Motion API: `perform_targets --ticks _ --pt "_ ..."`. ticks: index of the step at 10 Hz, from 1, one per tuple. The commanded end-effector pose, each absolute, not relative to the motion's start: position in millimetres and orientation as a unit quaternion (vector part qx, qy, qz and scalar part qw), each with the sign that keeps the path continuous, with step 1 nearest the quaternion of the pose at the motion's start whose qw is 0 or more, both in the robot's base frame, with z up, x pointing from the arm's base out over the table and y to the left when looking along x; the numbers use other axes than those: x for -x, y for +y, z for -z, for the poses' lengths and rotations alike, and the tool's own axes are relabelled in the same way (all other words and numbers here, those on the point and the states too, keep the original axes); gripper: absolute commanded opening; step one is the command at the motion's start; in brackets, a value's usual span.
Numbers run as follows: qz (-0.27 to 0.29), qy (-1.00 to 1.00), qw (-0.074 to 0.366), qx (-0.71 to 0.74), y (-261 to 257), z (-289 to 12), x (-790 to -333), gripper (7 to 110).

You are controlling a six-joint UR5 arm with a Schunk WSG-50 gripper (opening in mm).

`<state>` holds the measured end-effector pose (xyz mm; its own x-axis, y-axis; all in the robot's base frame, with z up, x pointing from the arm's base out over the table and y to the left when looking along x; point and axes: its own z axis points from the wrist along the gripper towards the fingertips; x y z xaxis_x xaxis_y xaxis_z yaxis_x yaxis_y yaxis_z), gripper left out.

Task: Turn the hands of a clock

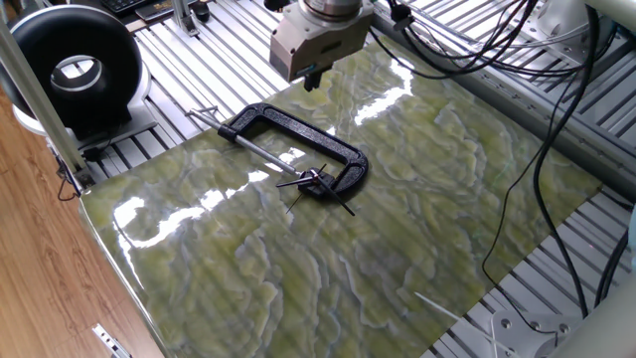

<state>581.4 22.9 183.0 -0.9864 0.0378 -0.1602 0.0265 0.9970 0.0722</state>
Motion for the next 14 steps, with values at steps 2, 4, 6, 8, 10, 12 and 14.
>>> perform_targets --ticks 2,4,6,8,10,12,14 --pt "-0.052 0.991 0.123 0.005 31.7 -189.4 -601.2 7" --pt "-0.045 0.994 0.101 0.010 23.3 -162.9 -590.8 7" --pt "-0.037 0.995 0.094 0.005 19.5 -131.7 -577.7 7" --pt "-0.030 0.998 0.052 0.008 15.5 -109.0 -548.1 7" --pt "-0.016 0.999 0.031 0.012 8.4 -88.7 -530.9 7" --pt "-0.018 1.000 0.012 0.023 4.7 -71.1 -518.5 7" --pt "-0.025 0.999 -0.019 0.015 8.3 -55.1 -499.9 7"
